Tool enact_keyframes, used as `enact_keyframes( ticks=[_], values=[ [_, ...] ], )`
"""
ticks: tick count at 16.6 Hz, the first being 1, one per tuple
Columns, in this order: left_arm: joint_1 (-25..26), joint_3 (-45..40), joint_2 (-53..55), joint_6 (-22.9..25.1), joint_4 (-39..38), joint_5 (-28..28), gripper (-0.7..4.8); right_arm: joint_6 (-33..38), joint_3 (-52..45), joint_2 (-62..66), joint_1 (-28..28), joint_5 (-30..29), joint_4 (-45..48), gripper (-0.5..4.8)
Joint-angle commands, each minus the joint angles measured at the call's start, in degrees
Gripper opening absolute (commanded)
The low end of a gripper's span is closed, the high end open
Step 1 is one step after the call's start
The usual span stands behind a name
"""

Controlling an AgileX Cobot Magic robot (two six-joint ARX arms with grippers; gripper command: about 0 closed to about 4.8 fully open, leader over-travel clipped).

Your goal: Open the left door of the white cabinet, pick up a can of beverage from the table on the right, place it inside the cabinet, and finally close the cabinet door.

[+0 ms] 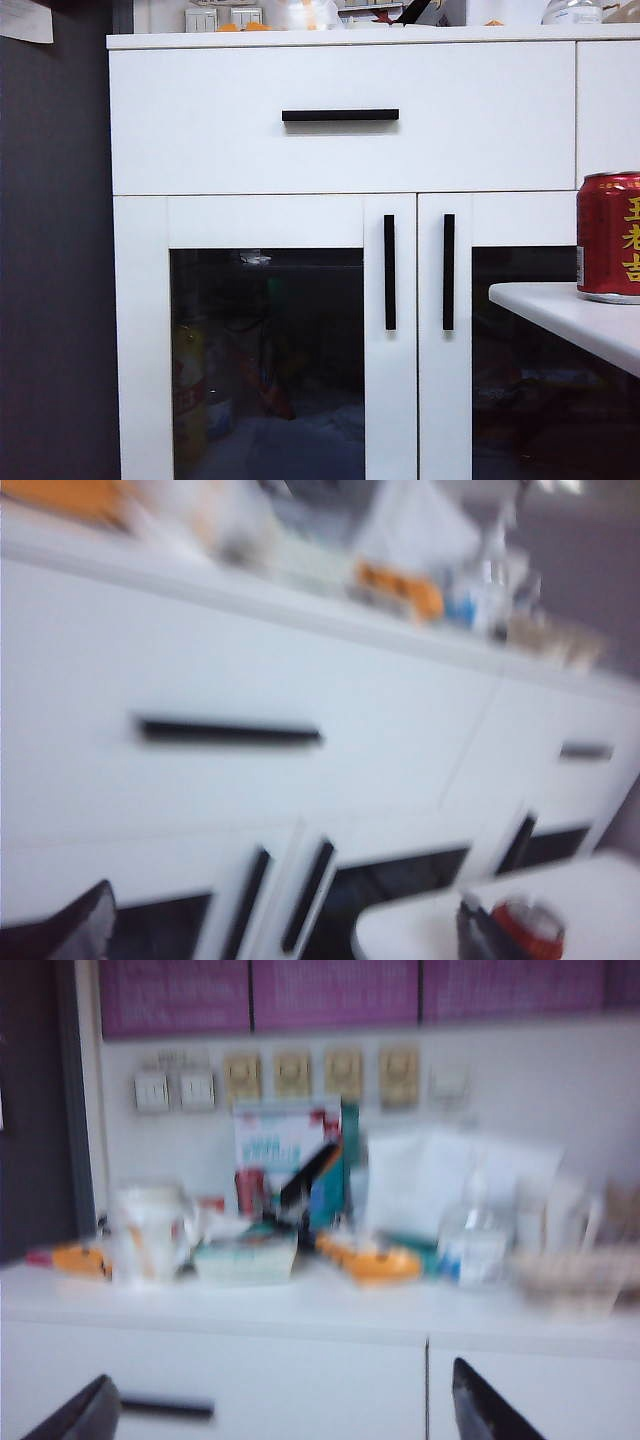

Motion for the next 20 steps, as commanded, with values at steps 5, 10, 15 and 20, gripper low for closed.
enact_keyframes(
  ticks=[5,10,15,20],
  values=[
    [-6.62,12.13,29.42,0.46,9.79,-7.63,4.40,0.57,-0.02,6.01,-0.02,0.00,-3.80,4.31],
    [-6.80,23.17,44.09,0.46,9.79,-10.86,4.39,0.28,-0.07,11.28,0.04,-1.44,-2.16,4.31],
    [-7.98,33.79,58.34,-3.58,9.88,-12.66,4.39,-1.75,-1.44,12.37,-0.13,-1.25,1.49,4.31],
    [-9.27,47.19,70.69,-2.38,8.76,-17.16,4.39,-0.90,-6.21,12.20,0.00,-0.72,4.44,4.31]
  ],
)
